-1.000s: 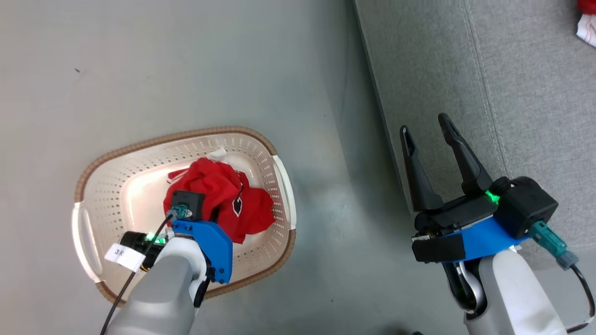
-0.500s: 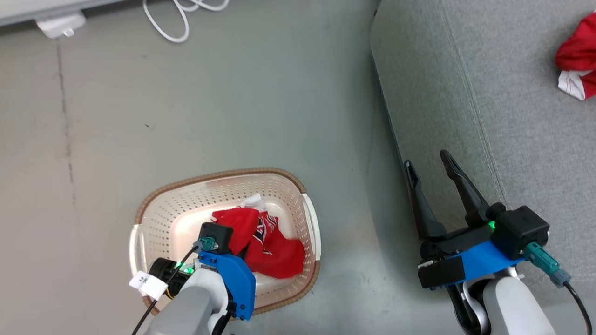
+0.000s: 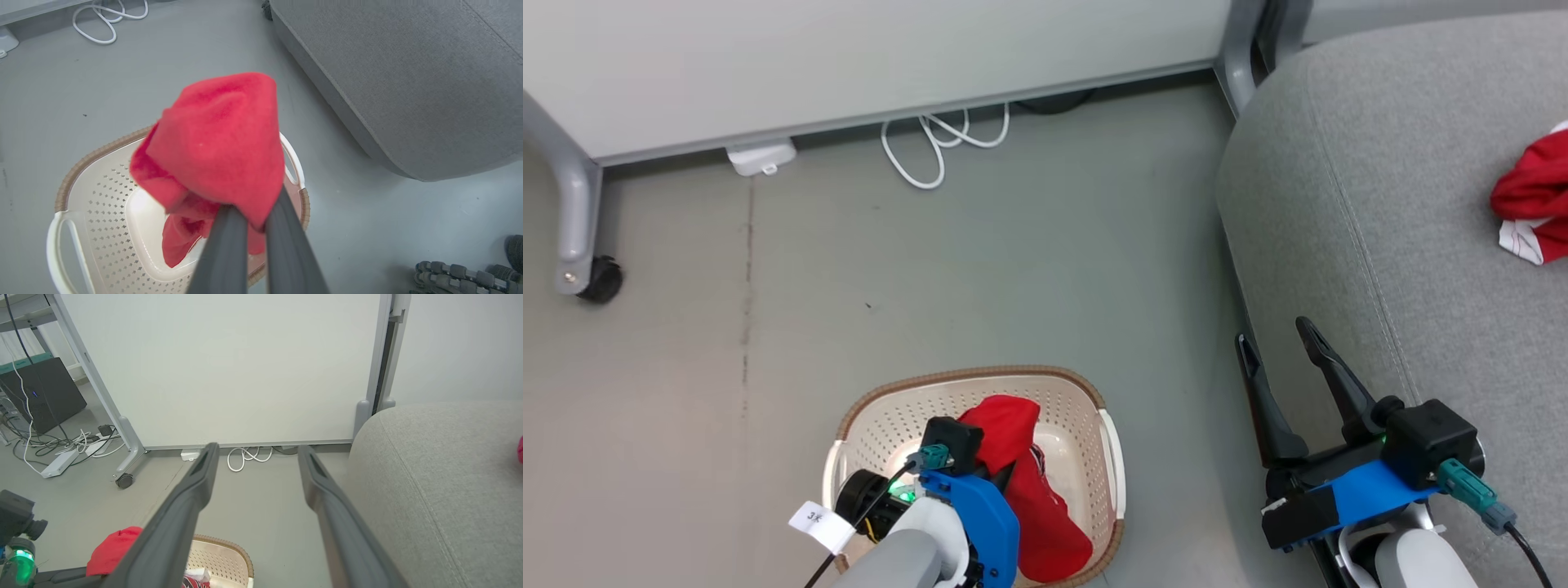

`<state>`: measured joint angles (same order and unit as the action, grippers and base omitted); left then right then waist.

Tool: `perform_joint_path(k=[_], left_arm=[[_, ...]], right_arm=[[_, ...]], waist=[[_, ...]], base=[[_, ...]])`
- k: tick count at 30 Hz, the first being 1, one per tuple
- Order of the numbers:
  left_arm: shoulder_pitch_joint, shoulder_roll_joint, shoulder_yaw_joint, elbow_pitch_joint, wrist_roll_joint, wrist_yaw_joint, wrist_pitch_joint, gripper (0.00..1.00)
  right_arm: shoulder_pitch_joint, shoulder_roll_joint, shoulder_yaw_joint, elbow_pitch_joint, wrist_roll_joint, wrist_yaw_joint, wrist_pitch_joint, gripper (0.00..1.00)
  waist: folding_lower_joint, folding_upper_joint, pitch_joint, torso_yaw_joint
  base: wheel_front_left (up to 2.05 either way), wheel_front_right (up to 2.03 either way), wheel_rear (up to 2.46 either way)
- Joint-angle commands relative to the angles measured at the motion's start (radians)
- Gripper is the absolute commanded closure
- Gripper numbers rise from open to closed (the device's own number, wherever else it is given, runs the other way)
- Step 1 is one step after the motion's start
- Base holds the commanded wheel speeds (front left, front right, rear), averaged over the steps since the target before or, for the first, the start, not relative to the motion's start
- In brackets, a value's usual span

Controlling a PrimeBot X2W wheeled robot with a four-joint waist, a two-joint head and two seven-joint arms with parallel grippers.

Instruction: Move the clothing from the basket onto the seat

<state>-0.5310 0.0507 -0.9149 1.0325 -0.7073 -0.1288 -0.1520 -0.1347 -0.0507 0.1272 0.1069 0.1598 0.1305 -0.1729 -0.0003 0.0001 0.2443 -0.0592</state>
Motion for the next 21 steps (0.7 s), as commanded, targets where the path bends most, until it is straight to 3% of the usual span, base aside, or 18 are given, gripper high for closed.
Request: perform_joint_path(k=[1,21], left_arm=[[0.003,0.000,-0.007,-0.007,-0.008,-0.002,-0.007,1.00],[-0.085,0.000,-0.171,-0.143,-0.118,-0.002,-0.052,1.00]], right_arm=[[0.015,0.000,-0.001,-0.006,-0.001,0.001,0.003,0.00],[0.092,0.000,-0.013,-0.017,0.010,0.001,0.035,0.00]], waist=[[0.0003,-0.0001,-0.027,0.020],[0.0003,-0.0001,-0.154,0.090]], base=[[0.00,0.00,0.00],[0.00,0.00,0.00]])
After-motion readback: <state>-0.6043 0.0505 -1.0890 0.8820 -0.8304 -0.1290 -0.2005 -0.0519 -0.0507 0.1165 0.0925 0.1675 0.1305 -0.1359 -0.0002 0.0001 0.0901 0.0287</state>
